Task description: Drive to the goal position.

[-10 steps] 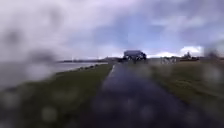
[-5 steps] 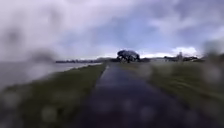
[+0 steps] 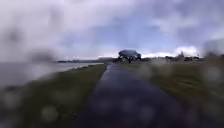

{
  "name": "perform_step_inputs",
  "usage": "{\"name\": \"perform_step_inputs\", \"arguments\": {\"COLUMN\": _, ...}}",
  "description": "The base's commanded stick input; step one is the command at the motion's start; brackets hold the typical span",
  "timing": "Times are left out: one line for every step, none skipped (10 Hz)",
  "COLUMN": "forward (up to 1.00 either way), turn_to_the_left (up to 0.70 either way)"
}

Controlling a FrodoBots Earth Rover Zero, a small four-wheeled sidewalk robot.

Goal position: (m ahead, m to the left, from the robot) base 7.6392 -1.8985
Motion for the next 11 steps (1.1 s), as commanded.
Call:
{"name": "perform_step_inputs", "arguments": {"forward": 0.70, "turn_to_the_left": 0.00}}
{"name": "perform_step_inputs", "arguments": {"forward": 0.70, "turn_to_the_left": 0.00}}
{"name": "perform_step_inputs", "arguments": {"forward": 0.70, "turn_to_the_left": 0.00}}
{"name": "perform_step_inputs", "arguments": {"forward": 0.70, "turn_to_the_left": 0.00}}
{"name": "perform_step_inputs", "arguments": {"forward": 0.70, "turn_to_the_left": 0.00}}
{"name": "perform_step_inputs", "arguments": {"forward": 0.70, "turn_to_the_left": 0.00}}
{"name": "perform_step_inputs", "arguments": {"forward": 0.70, "turn_to_the_left": 0.00}}
{"name": "perform_step_inputs", "arguments": {"forward": 0.70, "turn_to_the_left": -0.05}}
{"name": "perform_step_inputs", "arguments": {"forward": 0.70, "turn_to_the_left": -0.21}}
{"name": "perform_step_inputs", "arguments": {"forward": 0.70, "turn_to_the_left": -0.32}}
{"name": "perform_step_inputs", "arguments": {"forward": 0.70, "turn_to_the_left": -0.34}}
